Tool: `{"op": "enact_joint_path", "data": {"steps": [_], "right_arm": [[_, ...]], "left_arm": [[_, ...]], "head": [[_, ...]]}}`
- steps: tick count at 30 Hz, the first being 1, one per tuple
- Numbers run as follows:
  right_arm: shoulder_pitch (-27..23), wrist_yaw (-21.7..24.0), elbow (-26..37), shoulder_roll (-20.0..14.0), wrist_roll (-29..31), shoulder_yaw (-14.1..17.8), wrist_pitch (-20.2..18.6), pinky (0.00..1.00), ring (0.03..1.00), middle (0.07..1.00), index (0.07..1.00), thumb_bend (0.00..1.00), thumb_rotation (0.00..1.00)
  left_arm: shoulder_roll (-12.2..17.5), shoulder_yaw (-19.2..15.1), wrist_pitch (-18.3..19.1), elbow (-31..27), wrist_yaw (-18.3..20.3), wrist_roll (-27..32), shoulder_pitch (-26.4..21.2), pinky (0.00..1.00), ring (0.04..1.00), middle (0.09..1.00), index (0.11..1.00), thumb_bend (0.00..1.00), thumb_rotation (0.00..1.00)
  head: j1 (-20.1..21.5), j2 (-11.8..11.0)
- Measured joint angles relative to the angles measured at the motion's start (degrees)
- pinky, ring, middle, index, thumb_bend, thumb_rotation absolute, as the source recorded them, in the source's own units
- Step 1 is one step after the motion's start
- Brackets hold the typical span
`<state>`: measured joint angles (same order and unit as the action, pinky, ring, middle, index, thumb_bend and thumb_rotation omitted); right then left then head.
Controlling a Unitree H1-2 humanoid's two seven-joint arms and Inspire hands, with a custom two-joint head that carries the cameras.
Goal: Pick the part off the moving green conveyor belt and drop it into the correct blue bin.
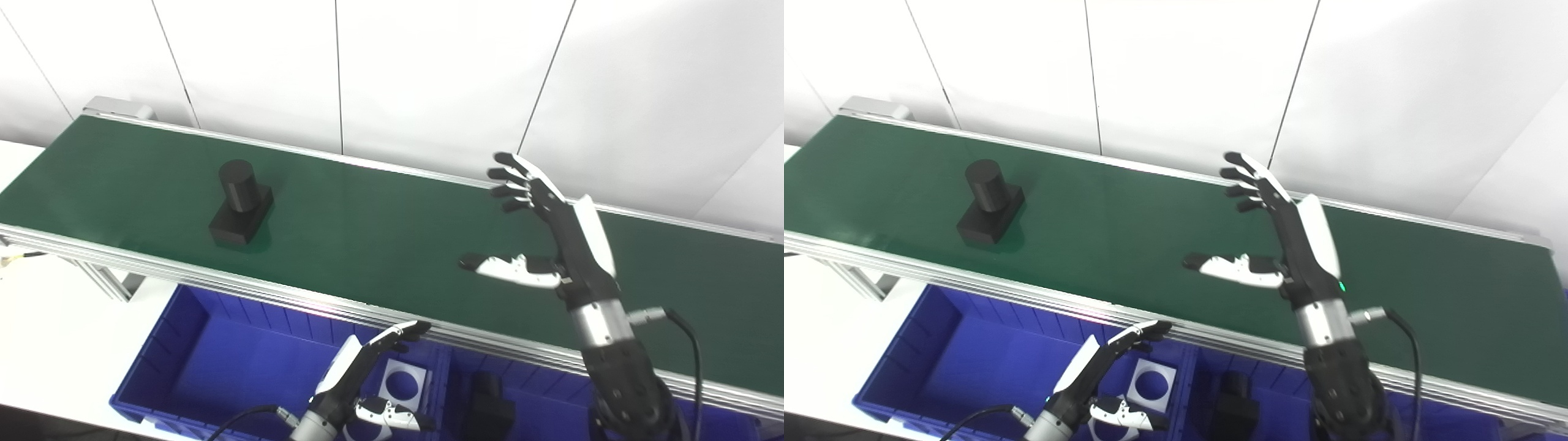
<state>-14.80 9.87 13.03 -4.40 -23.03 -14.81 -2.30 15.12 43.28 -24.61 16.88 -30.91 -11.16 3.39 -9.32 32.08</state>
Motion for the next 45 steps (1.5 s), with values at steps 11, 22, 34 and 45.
{"op": "enact_joint_path", "data": {"steps": [11,22,34,45], "right_arm": [[-6.4,2.4,-6.3,1.4,-4.5,-4.0,-4.7,0.64,0.740,0.803,0.870,0.86,0.45],[-14.7,3.9,-19.7,3.3,-6.2,-7.2,-7.5,0.60,0.726,0.812,0.886,0.85,0.48],[-17.9,2.8,-25.2,4.8,-6.8,-8.7,-7.5,0.62,0.731,0.806,0.889,0.86,0.48],[-23.6,2.1,-34.1,8.0,-8.5,-11.3,-7.5,0.61,0.721,0.805,0.874,0.87,0.50]], "left_arm": [[0.1,1.5,0.0,0.0,-2.1,-0.2,-0.1,0.75,0.811,0.834,0.829,0.93,0.42],[0.1,2.3,0.0,0.3,-3.4,-0.4,-0.1,0.77,0.828,0.838,0.828,0.94,0.44],[0.1,3.2,0.0,1.3,-4.2,-1.2,-0.6,0.75,0.811,0.836,0.830,0.94,0.44],[-0.1,3.3,0.0,2.3,-4.8,-1.3,-0.9,0.76,0.808,0.831,0.829,0.95,0.45]], "head": [[0.2,0.2],[0.2,0.4],[0.2,0.1],[0.1,-0.3]]}}
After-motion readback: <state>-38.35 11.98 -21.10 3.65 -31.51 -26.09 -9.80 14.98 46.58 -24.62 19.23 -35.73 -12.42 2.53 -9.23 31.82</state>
